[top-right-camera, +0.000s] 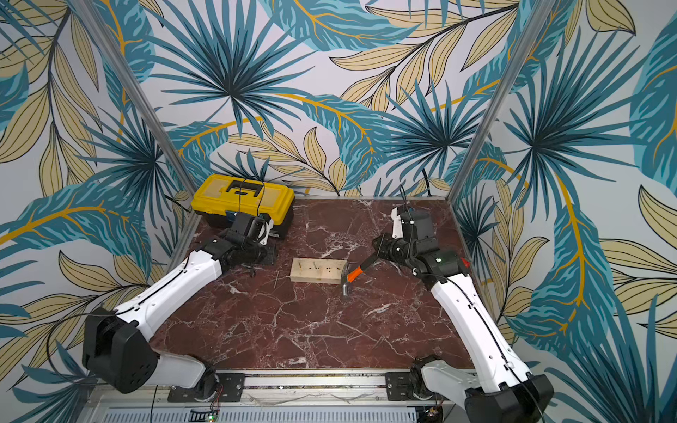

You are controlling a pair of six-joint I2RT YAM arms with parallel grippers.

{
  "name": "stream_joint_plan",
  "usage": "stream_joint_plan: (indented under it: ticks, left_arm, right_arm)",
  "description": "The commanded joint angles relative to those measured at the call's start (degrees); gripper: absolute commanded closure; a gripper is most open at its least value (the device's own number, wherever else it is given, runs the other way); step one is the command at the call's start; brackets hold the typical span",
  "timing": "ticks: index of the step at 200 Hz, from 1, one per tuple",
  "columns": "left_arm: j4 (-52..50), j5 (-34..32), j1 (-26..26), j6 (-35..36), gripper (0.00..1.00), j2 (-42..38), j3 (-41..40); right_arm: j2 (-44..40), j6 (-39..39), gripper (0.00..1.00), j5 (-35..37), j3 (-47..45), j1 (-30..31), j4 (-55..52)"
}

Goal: Use a claw hammer to pull out a nail
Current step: Place the nail at the center of the board, then adjust the hammer.

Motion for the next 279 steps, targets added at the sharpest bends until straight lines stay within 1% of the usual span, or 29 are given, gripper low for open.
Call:
stream_joint_plan:
  ticks: [1,23,37,51,66,91,95,115,134,147,157,180,195,230,257,279]
  left_arm:
    - [-0.1,5.1,0.1,1.2,0.7,-2.0,2.6]
    - [0.8,9.9,0.1,1.0,0.7,-2.6,3.2]
    - [4.0,15.1,0.2,0.4,0.7,-3.7,1.8]
    - [9.0,20.9,0.4,-1.7,0.69,-5.0,-0.3]
    - [16.3,27.5,0.8,-5.0,0.67,-6.3,-3.5]
    - [30.8,34.3,1.1,-10.9,0.64,-8.4,-9.1]
    - [32.5,35.3,1.2,-11.9,0.64,-8.6,-9.6]
    - [37.9,40.0,1.8,-15.5,0.64,-8.1,-10.3]
    - [44.5,45.7,2.4,-20.7,0.63,-7.6,-11.2]
    - [48.5,48.2,2.7,-23.9,0.63,-7.3,-11.8]
    - [51.1,49.4,3.0,-25.8,0.63,-7.2,-12.3]
    - [53.9,52.0,3.3,-28.8,0.59,-6.4,-12.3]
    - [55.2,54.0,3.2,-30.8,0.59,-5.4,-11.8]
    - [55.4,55.4,3.1,-31.6,0.58,-4.9,-11.4]
    - [56.2,55.9,3.1,-32.2,0.58,-5.1,-11.5]
    - [57.7,56.0,3.0,-33.2,0.58,-5.4,-11.8]
  right_arm:
    - [-2.1,2.7,1.0,-2.6,-1.2,-0.2,7.0]
    - [-2.2,3.4,1.0,-4.0,-1.4,-0.2,9.6]
    - [-2.6,4.1,1.0,-4.9,-1.8,-0.2,12.7]
    - [-3.3,5.0,1.0,-5.2,-2.6,-0.2,16.4]
    - [-3.9,5.9,1.0,-5.7,-3.2,-0.2,20.1]
    - [-5.0,7.6,1.0,-5.5,-4.2,-0.2,25.3]
    - [-5.3,7.9,1.0,-5.4,-4.5,-0.2,28.2]
    - [-6.3,9.7,1.0,-4.5,-4.9,-0.2,31.6]
    - [-7.2,11.7,1.0,-5.5,-5.4,-0.2,35.2]
    - [-8.1,12.9,1.0,-5.6,-6.3,-0.2,37.5]
    - [-8.8,13.5,1.0,-5.7,-7.0,-0.2,39.3]
    - [-10.0,15.7,1.0,-5.9,-8.6,-0.2,43.8]
    - [-10.0,17.4,1.0,-6.6,-9.3,-0.2,47.1]
    - [-9.0,23.5,1.0,-8.7,-12.5,-0.2,58.4]
    - [-7.8,26.5,1.0,-10.5,-13.6,-0.2,63.2]
    - [-6.6,28.5,1.0,-13.4,-13.7,-0.2,65.3]
